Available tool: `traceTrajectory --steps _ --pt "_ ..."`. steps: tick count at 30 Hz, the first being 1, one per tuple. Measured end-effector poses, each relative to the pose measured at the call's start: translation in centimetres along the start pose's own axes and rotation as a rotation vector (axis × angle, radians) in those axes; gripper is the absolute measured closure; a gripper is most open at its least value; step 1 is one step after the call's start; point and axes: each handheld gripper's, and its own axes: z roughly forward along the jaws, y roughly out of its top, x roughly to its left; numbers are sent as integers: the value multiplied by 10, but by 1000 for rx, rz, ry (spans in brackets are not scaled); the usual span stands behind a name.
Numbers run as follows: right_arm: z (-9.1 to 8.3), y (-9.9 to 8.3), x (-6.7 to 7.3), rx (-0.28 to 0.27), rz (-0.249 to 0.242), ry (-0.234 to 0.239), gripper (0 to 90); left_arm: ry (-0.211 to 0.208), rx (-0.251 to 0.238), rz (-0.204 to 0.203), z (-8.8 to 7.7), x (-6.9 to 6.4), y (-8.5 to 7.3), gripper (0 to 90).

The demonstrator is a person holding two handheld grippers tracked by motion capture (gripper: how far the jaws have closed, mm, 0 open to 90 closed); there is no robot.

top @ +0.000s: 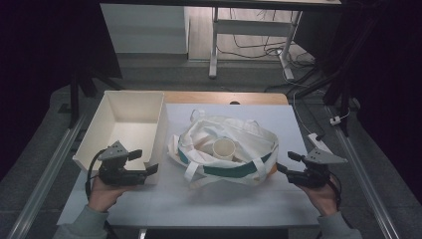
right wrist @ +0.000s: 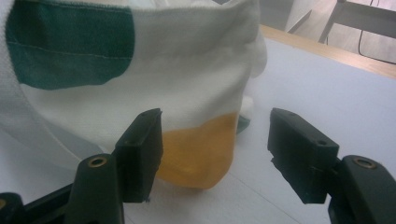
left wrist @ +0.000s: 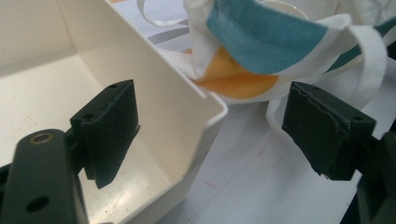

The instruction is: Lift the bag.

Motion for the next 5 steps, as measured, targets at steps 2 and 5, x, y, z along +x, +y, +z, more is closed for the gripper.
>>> traceTrajectory --steps 2,5 --pt "2 -1 0 8 -4 -2 356 1 10 -1 2 1 -2 182" --pt "3 -3 -1 17 -5 -4 356 3 17 -1 5 2 -4 180"
